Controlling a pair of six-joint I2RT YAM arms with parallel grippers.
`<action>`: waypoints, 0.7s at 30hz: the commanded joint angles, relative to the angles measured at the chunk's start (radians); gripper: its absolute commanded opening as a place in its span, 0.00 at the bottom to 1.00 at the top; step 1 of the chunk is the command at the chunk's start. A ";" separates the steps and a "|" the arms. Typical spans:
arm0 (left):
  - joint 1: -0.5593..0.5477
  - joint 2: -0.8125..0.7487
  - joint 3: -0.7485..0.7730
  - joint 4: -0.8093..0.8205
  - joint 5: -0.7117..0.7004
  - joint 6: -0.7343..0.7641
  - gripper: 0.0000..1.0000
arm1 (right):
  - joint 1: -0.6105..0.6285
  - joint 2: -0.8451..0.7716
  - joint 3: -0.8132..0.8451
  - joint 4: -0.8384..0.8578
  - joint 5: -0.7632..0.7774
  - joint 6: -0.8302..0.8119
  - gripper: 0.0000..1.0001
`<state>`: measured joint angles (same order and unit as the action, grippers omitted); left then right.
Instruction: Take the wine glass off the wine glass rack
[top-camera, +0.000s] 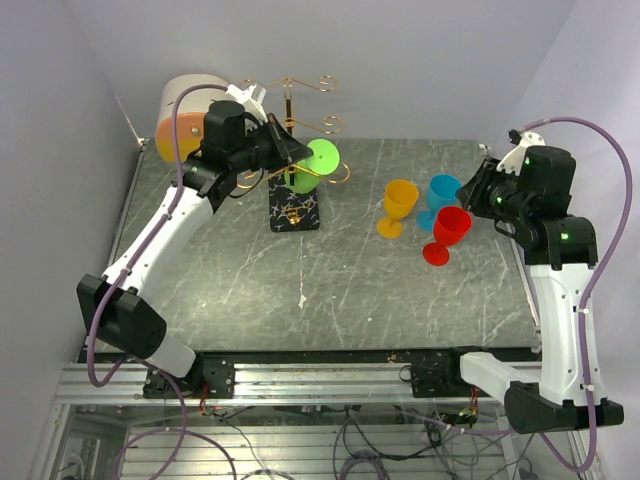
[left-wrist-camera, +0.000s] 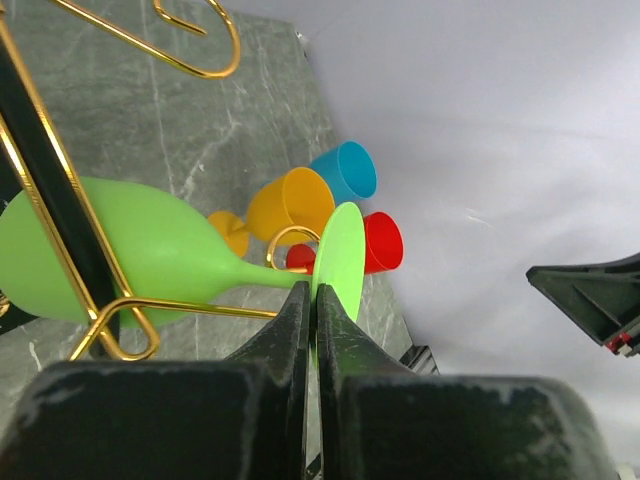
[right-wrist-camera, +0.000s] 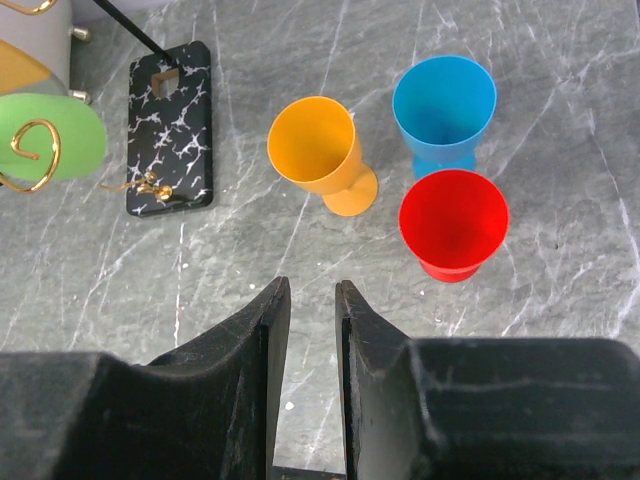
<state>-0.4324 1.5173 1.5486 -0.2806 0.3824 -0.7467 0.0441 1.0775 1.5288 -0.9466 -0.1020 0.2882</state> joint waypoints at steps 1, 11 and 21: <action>0.032 -0.004 -0.022 0.031 -0.040 -0.024 0.07 | -0.003 -0.017 -0.009 0.031 -0.021 0.009 0.25; 0.035 0.127 -0.034 0.422 0.099 -0.241 0.07 | -0.004 -0.026 -0.055 0.068 -0.061 0.015 0.25; 0.025 0.216 -0.046 0.904 0.251 -0.584 0.07 | -0.003 -0.040 -0.081 0.109 -0.083 0.022 0.25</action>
<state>-0.4030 1.7561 1.5166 0.3206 0.5446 -1.1664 0.0441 1.0588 1.4559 -0.8799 -0.1688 0.3035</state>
